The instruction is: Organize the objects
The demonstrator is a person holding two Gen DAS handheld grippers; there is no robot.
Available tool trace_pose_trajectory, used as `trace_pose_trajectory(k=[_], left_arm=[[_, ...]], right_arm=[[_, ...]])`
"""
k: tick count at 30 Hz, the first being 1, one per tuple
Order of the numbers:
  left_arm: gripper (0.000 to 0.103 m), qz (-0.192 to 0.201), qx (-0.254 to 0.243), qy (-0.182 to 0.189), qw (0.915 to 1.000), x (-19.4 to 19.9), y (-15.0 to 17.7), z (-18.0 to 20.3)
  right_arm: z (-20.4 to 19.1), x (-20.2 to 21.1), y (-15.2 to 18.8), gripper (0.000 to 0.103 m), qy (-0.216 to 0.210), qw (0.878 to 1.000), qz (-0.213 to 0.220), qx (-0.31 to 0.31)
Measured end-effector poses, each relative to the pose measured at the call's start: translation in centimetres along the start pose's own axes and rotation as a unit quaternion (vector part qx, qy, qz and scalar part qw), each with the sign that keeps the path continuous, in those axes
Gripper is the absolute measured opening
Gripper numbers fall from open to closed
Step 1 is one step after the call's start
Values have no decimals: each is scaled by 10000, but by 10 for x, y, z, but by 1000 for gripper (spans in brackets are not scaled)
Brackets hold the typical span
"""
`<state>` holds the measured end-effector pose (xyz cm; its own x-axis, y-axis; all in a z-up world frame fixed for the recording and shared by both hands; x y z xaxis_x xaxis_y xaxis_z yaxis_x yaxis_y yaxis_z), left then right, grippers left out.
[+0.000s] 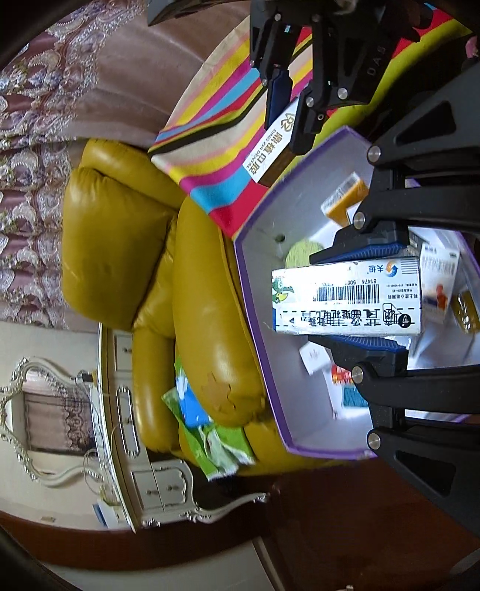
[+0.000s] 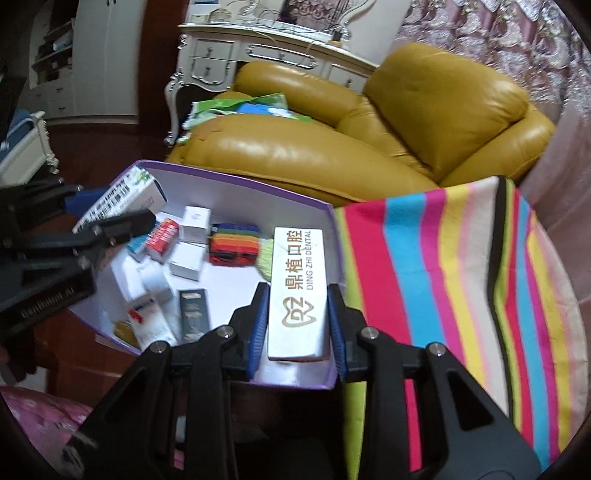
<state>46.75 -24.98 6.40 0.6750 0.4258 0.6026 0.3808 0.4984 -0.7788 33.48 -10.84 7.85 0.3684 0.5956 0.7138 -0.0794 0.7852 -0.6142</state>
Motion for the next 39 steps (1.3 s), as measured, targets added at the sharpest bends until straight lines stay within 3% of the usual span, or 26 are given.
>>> trace_pose_trajectory(k=[4,6,7,8,9,10,11,13,15,17,19,22,24,39], left_arm=[[35,67,8,-218,9997,4,1,-9],[41,167,-31,-334,9993,10,-3,-11],[58,198,-16,-379,9991,13,-4,-12],[84,250,34,-482,9985,18,-7,-14],[93,306,78,-562,9979,23,-9,-15],[102,436,121,-641,9969,31,-12,-17],[103,545,127,-714,9959,37,-15,-18],[103,703,74,-921,9932,47,-21,-19],[103,819,-94,-1405,9866,58,-25,-14],[103,908,-421,-1664,9810,63,-25,-6],[103,795,-539,-1534,9835,60,-26,-4],[103,421,-320,-1007,9935,52,-23,-7],[103,266,-223,-902,9953,45,-21,-8],[103,-224,-80,-811,9964,27,-1,-7]], right_arm=[[-13,-5,-8,34,-277,9996,20,-7],[-15,-5,-11,35,-376,9992,73,-116],[-14,-6,-12,38,-420,9989,81,-189],[-13,-6,-13,48,-480,9985,79,-257],[-12,-6,-13,65,-488,9983,75,-320],[-10,-5,-13,71,-457,9982,87,-379],[-8,-3,-13,78,-444,9981,111,-421],[-6,2,-13,81,-436,9977,154,-501],[-5,5,-14,91,-307,9979,111,-564],[-4,8,-15,93,-216,9979,57,-607],[-4,7,-15,93,-243,9979,-48,-600],[-9,5,-13,93,-217,9982,-244,-503],[-12,2,-12,93,-190,9983,-339,-442],[-16,-13,-3,93,-230,9969,-607,-448]])
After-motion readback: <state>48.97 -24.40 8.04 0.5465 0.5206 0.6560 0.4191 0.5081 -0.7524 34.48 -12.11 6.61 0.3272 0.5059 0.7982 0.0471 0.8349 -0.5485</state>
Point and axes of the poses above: each gripper's, at about its wrist camera, not at the fingertips, and x roughly against the way its jaws point, z to its right, y to its underside, the point moved 1 cm from there along -x, roughly the way its jaws point, and after that the axes turned 5 degrees about y, right-handed, at the moved point
